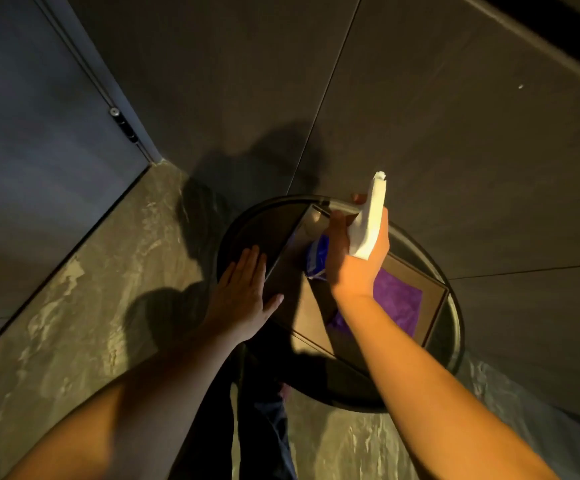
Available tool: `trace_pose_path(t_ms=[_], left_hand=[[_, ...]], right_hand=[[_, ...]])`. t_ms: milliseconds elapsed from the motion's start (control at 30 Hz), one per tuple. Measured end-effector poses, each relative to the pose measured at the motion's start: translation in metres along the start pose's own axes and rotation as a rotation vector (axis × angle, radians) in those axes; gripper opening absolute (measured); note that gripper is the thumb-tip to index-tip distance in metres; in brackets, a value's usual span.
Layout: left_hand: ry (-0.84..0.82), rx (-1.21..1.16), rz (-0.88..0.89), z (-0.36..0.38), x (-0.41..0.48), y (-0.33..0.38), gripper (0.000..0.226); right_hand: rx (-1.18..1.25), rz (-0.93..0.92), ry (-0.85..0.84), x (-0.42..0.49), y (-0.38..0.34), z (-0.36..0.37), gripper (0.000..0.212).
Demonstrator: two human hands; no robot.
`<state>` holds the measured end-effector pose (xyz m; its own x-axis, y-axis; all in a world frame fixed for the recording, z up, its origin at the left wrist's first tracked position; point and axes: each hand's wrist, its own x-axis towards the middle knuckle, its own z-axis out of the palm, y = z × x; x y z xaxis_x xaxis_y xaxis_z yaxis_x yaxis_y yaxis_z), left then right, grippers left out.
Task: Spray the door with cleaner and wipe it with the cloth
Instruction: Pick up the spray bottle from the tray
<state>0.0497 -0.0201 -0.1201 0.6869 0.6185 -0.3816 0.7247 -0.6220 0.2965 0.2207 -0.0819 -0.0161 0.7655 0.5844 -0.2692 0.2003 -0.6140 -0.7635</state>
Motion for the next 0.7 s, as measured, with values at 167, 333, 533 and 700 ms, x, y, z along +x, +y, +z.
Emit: trace_pose_path(t_ms=[167, 333, 533, 700], left_hand=[[-0.074, -0.027, -0.009, -0.021, 0.0, 0.005, 0.089], [-0.007, -0.119, -0.081, -0.076, -0.022, 0.003, 0.085], [0.188, -0.265, -0.261, -0.162, -0.093, -0.015, 0.082], [0.38, -0.258, -0.417, -0.23, -0.183, -0.044, 0.102]], right_hand=[[0.297, -0.181, 0.153, -0.008, -0.039, -0.021, 0.026], [0.188, -0.181, -0.018, -0.024, -0.083, -0.045, 0.018], [0.24, -0.383, -0.124, -0.06, -0.155, -0.071, 0.029], [0.241, -0.433, -0.305, -0.099, -0.245, -0.075, 0.033]])
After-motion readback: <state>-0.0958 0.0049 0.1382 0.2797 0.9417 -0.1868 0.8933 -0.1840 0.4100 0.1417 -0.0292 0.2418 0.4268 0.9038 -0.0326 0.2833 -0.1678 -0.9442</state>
